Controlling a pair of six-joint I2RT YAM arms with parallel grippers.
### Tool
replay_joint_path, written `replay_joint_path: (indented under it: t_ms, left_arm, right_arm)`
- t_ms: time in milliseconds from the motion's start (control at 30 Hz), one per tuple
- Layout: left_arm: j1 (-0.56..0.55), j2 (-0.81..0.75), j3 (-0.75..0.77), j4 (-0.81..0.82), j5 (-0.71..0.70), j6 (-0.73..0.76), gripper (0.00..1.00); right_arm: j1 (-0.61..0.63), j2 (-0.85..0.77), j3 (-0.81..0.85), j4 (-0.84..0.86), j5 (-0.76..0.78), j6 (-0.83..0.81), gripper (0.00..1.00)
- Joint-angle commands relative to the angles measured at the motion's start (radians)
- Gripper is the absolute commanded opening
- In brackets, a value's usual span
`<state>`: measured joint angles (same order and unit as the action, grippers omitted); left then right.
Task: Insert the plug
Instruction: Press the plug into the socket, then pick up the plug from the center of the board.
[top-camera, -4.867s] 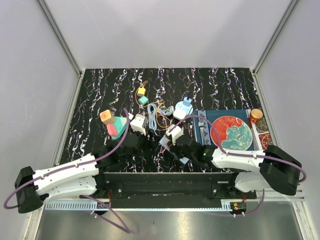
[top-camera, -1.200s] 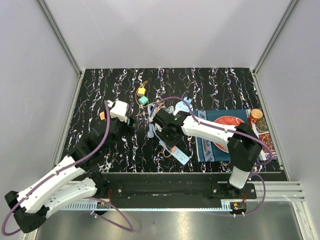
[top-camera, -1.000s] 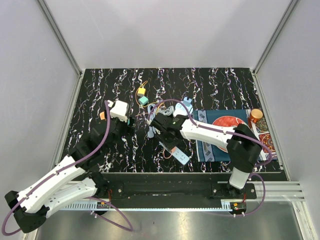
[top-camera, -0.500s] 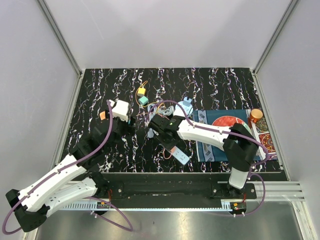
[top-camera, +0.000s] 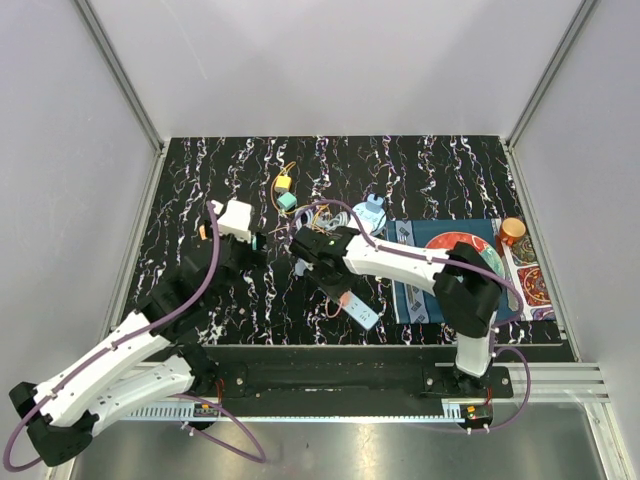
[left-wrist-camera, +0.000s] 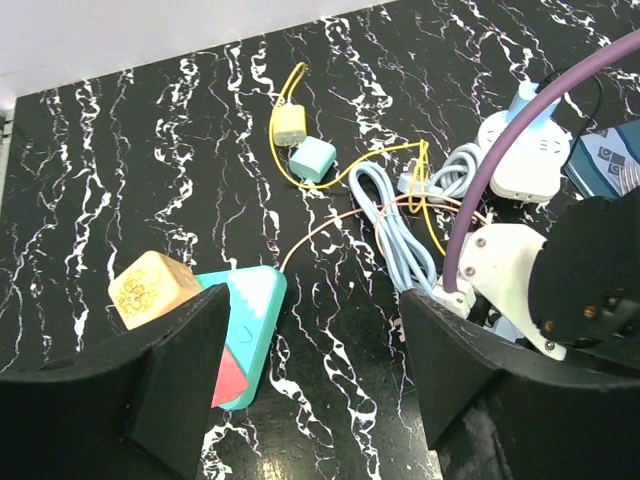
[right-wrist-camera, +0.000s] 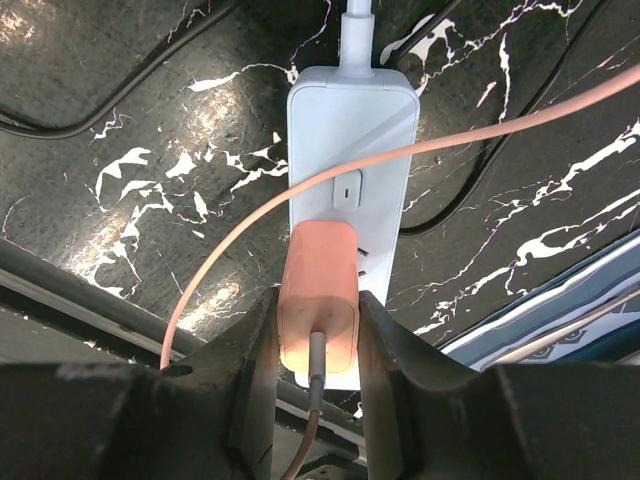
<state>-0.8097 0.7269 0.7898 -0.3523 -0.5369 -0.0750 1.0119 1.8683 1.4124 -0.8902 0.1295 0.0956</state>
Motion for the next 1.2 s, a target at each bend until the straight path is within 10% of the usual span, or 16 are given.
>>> replay_joint_path:
  t_ms: [0,433,800,1167]
  left_arm:
    - [0.007,-0.037,0.003,0.016,-0.077,0.012,0.75]
    - [0.007,-0.05,0.009,-0.004,-0.113,0.007,0.78]
    - [0.023,-0.018,0.018,0.045,-0.072,-0.023,0.82]
    - [0.217,0.317,0.247,-0.005,0.093,-0.149,0.82]
  right_arm:
    - [-0.006,0.138,0.095,0.059,-0.019,-0.049,0.0]
    - [-0.038,0.339,0.451,0.129,-0.065,-0.12,0.03]
    - [-0.062,0.123,0.41,0.091,-0.057,-0.102,0.75]
    - [-0.271,-0.228,0.059,0.129,-0.016,0.013,0.91]
